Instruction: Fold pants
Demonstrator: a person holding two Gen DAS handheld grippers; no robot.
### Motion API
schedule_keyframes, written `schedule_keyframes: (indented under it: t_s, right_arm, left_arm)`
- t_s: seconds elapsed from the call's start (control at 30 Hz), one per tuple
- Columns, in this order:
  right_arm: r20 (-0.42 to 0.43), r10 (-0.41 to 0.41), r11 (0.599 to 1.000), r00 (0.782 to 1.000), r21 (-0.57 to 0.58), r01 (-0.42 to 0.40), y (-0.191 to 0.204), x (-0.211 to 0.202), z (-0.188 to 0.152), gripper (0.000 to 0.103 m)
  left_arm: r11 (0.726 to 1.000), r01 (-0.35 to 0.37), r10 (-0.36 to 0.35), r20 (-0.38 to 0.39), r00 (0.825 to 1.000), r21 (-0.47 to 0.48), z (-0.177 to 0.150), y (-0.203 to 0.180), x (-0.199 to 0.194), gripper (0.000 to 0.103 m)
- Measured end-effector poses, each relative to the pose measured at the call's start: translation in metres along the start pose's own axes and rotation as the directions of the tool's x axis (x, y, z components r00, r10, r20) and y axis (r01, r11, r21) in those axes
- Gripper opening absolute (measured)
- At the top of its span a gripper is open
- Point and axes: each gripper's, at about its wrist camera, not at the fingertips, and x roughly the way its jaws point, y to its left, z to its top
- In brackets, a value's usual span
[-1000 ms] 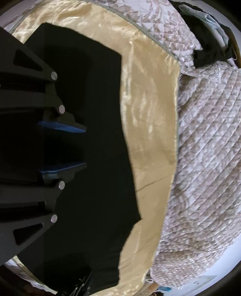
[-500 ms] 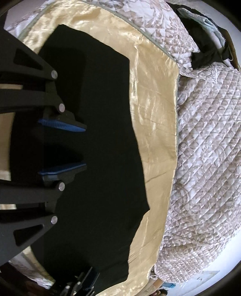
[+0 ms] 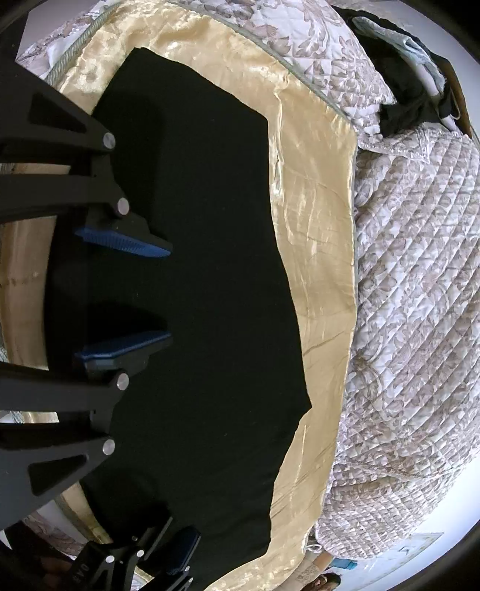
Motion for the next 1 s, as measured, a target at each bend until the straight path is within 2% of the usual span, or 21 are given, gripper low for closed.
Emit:
schedule_keyframes:
  t_s: [0.23,0.33,0.67,0.8,1.0]
  right_arm:
    - [0.037,-0.019,0.998,0.999,0.060,0.016,-0.011,-0.009,0.002,0.056]
    - [0.011,-0.027,0.995,1.000,0.095,0.026,-0.018,-0.004,0.002,0.056]
    - [0.016,-0.044,0.991,0.999,0.131,0.041,-0.025,-0.007,0.004,0.056]
    - [0.018,-0.038,0.992,0.999,0.118,0.035,-0.023,-0.008,0.004,0.056]
    - [0.023,-0.014,0.994,1.000,0.112,0.011,-0.019,-0.009,0.006,0.056]
  left_arm:
    - [0.999,-0.029,0.029,0.004,1.000,-0.035,0.002,0.013,0.003,0.045]
    - [0.999,-0.033,0.033,0.006,0.999,-0.025,0.001,0.013,0.004,0.045]
    - [0.999,-0.037,0.037,0.014,0.999,-0.037,0.002,0.021,0.003,0.045]
    - [0.995,-0.064,0.065,0.020,0.998,-0.075,0.002,0.037,-0.001,0.045]
    - [0.976,-0.102,0.105,0.004,0.994,-0.192,-0.004,0.077,-0.005,0.045]
